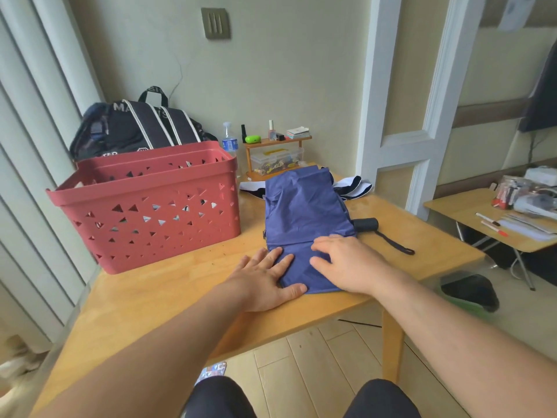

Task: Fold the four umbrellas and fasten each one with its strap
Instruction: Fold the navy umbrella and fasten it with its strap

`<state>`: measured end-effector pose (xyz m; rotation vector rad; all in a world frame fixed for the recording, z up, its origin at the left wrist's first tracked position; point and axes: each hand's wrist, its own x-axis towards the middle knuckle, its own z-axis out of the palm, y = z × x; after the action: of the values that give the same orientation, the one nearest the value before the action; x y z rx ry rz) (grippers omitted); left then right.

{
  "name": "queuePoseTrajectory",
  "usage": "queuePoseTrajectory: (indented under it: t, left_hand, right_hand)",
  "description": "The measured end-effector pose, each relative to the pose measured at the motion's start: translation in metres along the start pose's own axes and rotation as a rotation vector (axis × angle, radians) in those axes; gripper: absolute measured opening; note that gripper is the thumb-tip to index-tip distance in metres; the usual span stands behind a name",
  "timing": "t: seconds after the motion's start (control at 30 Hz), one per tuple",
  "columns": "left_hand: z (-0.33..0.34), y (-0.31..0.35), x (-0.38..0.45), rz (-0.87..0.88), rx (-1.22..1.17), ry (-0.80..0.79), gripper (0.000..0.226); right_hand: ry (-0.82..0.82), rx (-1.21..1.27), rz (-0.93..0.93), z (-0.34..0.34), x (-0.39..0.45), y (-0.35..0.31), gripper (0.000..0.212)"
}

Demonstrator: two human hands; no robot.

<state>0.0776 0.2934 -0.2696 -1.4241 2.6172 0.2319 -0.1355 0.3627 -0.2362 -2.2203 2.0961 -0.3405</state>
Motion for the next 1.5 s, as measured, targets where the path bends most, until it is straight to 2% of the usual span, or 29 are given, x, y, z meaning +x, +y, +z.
queuePoseTrajectory:
  t: [0.07, 0.1, 0.17, 0.27, 0.3, 0.33, 0.43, 0.5, 0.67, 0.73, 0.83, 0.93, 1.03, 1.13, 1.2, 1.33, 1.43, 1.5]
  left_hand:
    - [0.002, -0.001, -0.001, 0.006, -0.015, 0.018, 0.099]
    - [0.003, -0.001, -0.002, 0.013, -0.027, 0.039, 0.097]
    - [-0.004, 0.0, -0.002, -0.001, -0.124, 0.163, 0.082]
    - [-0.028, -0.001, 0.012, -0.116, -0.516, 0.538, 0.036]
    - [-0.038, -0.001, 0.019, -0.139, -0.59, 0.638, 0.027]
    - [-0.048, 0.0, 0.025, -0.154, -0.641, 0.682, 0.034]
    - [-0.069, 0.009, 0.043, -0.162, -0.847, 0.593, 0.06]
    - [-0.074, 0.016, 0.052, -0.164, -1.014, 0.541, 0.068]
    - [-0.063, 0.032, 0.048, -0.307, -1.502, 0.613, 0.055]
    - [-0.052, 0.037, 0.036, -0.296, -1.634, 0.635, 0.051]
    - [-0.026, 0.04, 0.016, -0.173, -1.686, 0.629, 0.047]
    - [-0.005, 0.036, 0.001, -0.091, -1.759, 0.6, 0.038]
    - [0.004, 0.034, -0.007, -0.011, -1.692, 0.603, 0.059]
    - [0.008, 0.035, -0.009, 0.003, -1.615, 0.639, 0.054]
    - [0.009, 0.035, -0.01, -0.015, -1.588, 0.692, 0.043]
    - [0.009, 0.029, -0.011, -0.014, -1.586, 0.739, 0.022]
    - [0.01, 0.026, -0.009, -0.02, -1.594, 0.718, 0.022]
    - [0.008, 0.024, -0.009, -0.015, -1.691, 0.67, 0.027]
  right_hand:
    - [-0.228, -0.056, 0.087, 0.009, -0.007, 0.016, 0.069]
    - [-0.284, -0.068, 0.125, 0.015, -0.011, 0.023, 0.073]
    - [-0.293, -0.074, 0.15, 0.024, -0.013, 0.03, 0.073]
    - [-0.271, -0.088, 0.143, 0.026, -0.01, 0.028, 0.073]
    - [-0.269, -0.089, 0.142, 0.026, -0.009, 0.028, 0.073]
    - [-0.266, -0.084, 0.14, 0.026, -0.01, 0.029, 0.073]
    - [-0.246, -0.076, 0.131, 0.029, -0.01, 0.032, 0.074]
    - [-0.225, -0.058, 0.132, 0.03, -0.01, 0.033, 0.075]
    - [-0.049, 0.09, 0.108, 0.032, -0.014, 0.038, 0.091]
    - [0.091, 0.203, 0.107, 0.032, -0.018, 0.041, 0.083]
    - [0.271, 0.479, 0.206, 0.031, -0.024, 0.046, 0.056]
    - [0.409, 0.703, 0.24, 0.029, -0.03, 0.046, 0.041]
    - [0.511, 0.785, 0.211, 0.028, -0.033, 0.04, 0.036]
    - [0.554, 0.711, 0.192, 0.029, -0.033, 0.03, 0.045]
    - [0.581, 0.728, 0.168, 0.031, -0.031, 0.024, 0.037]
    - [0.585, 0.948, 0.182, 0.032, -0.025, 0.027, 0.018]
    - [0.562, 1.085, 0.204, 0.034, -0.027, 0.038, 0.018]
    - [0.494, 1.191, 0.193, 0.031, -0.029, 0.042, 0.012]
